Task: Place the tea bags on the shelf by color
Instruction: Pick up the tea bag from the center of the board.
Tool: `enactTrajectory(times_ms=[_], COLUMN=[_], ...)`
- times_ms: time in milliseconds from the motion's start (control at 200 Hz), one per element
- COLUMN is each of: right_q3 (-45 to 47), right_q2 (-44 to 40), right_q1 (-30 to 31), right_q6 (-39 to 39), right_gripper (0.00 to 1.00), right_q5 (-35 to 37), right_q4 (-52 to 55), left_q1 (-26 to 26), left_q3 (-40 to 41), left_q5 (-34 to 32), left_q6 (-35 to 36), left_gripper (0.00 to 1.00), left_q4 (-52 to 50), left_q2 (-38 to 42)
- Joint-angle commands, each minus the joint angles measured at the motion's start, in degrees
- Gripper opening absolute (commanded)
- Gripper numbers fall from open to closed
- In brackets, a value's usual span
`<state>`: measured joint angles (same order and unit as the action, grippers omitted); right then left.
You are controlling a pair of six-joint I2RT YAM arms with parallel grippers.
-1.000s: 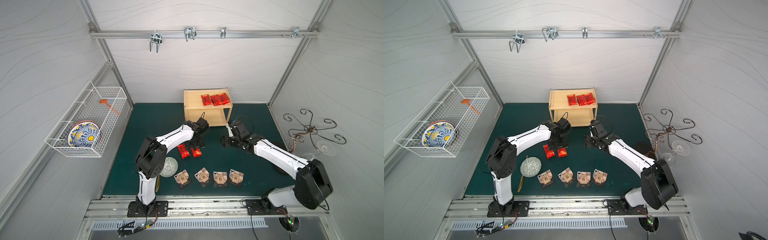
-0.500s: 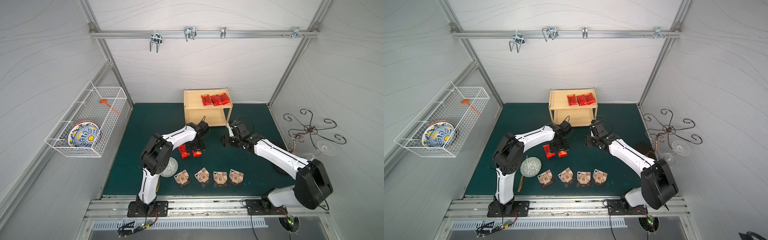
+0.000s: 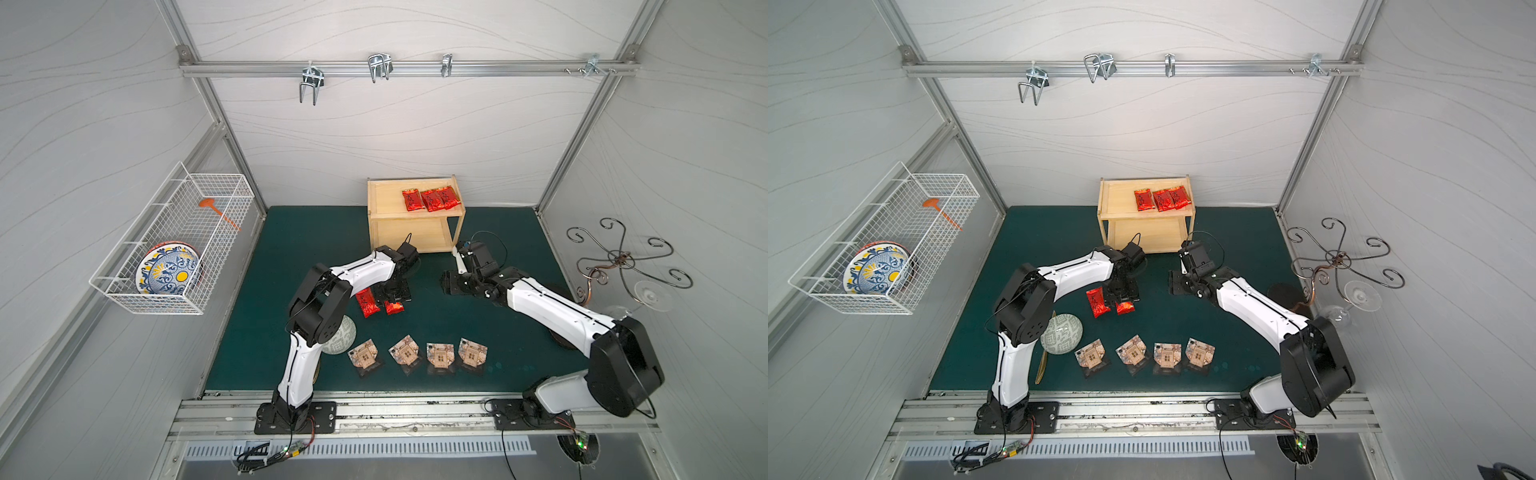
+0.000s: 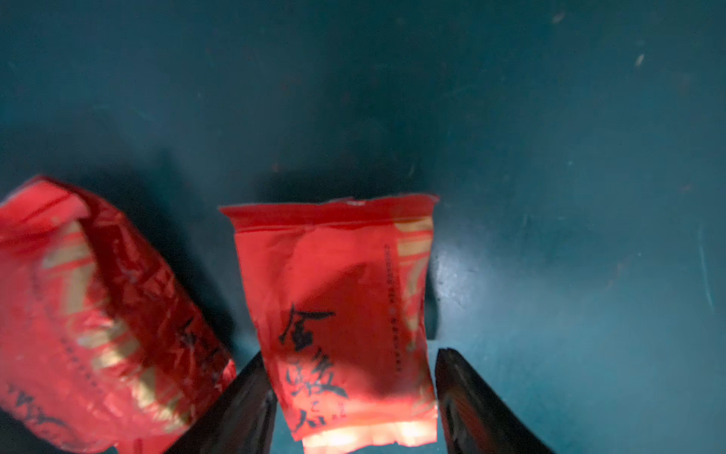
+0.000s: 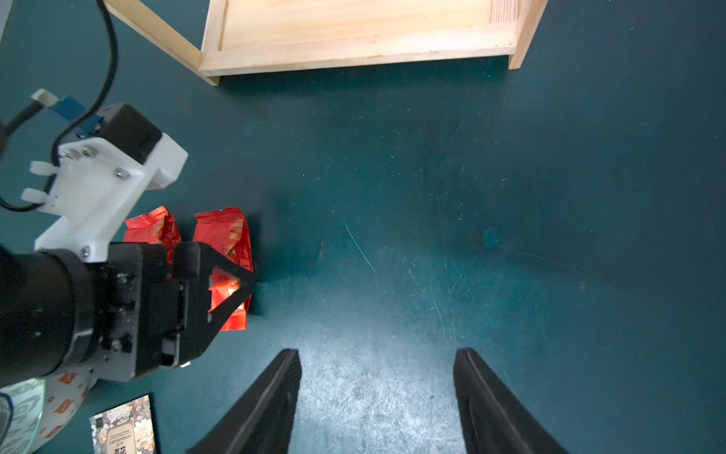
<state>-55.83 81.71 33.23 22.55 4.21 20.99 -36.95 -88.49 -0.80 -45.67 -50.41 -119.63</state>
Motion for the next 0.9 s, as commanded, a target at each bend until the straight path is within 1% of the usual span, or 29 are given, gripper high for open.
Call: enactTrajectory(times_ms=[0, 590, 895], right_q3=[-0.7, -0.9, -0.9], right_q2=[1.0, 1.2, 0.8], right_q1=[-0.4, -0.6, -0.9], right_q6=[0.1, -0.1, -0.2], right_gripper=[0.67, 0.67, 0.67], right_q5=[-0.1, 0.4, 1.0], right_q4=[0.1, 0.4, 0.5], left_q1=[0.7, 1.1, 1.2], left_q3=[-2.5, -2.9, -2.8], left_q5=[0.0, -0.5, -1.7], left_q6=[0.4, 1.2, 2.0], left_gripper=[0.66, 0.54, 0.51], left_q4=[0.4, 0.6, 0.3], left_q2=[-1.4, -1.8, 0.7])
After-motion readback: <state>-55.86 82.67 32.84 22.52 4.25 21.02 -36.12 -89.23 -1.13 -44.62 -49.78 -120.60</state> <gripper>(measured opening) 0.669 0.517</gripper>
